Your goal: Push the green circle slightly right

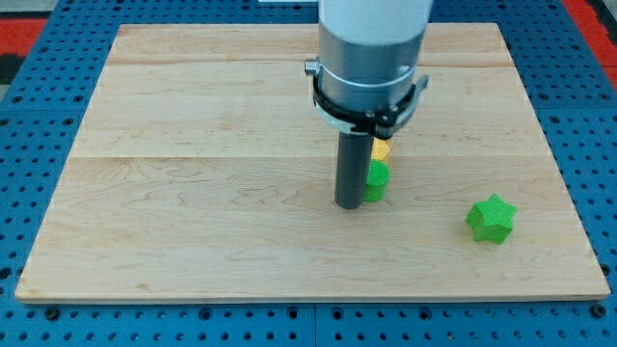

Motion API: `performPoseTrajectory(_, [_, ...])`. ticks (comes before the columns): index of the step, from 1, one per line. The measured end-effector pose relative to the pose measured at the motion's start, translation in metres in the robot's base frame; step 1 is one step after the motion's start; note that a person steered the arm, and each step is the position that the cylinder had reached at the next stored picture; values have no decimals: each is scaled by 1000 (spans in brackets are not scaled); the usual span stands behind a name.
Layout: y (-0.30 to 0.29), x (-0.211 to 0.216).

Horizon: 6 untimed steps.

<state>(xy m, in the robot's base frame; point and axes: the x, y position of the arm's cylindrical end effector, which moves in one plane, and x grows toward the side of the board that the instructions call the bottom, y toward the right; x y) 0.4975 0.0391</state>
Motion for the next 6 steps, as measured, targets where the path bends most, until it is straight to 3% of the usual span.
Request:
performPoseTrajectory(2, [1, -13])
performPoseTrajectory(6, [65, -23])
